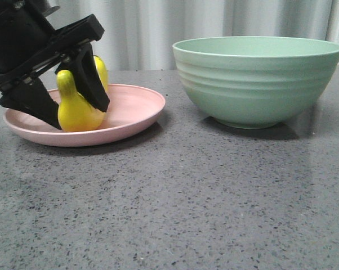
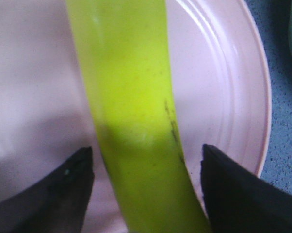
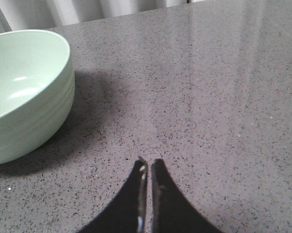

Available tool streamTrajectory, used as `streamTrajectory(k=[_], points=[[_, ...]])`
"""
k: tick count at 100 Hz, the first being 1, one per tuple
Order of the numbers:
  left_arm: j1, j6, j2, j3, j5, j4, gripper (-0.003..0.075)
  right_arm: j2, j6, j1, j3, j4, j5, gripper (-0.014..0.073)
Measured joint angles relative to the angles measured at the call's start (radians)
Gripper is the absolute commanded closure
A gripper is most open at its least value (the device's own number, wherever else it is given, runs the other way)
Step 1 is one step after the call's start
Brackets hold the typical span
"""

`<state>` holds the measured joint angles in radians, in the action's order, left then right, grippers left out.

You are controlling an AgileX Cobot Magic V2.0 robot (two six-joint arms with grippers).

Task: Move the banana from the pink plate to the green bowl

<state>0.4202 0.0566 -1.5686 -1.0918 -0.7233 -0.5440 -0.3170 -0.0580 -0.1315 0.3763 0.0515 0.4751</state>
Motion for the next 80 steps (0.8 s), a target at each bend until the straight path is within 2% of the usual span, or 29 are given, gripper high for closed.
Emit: streamTrajectory(k=[23,37,53,80], points=[[0.000,0.000,0.000,0.000,0.003,-0.004,0.0742,0.000,0.000,0.000,0.000,0.000,0.000,0.0666],[0.000,0.000,0.000,0.000,0.006,-0.012,0.0739,0.000,0.000,0.007,0.000,-0.002,0.000,0.0666],[0.000,0.000,0.000,-0.007,-0.004,-0.016,0.0739,-0.001,0.000,0.068,0.007,-0.026,0.030,0.0666],[0.000,0.006,0.045,-0.151,-0.146,0.056,0.0739,-0.077,0.029,0.204,0.167,-0.059,0.161,0.0636]])
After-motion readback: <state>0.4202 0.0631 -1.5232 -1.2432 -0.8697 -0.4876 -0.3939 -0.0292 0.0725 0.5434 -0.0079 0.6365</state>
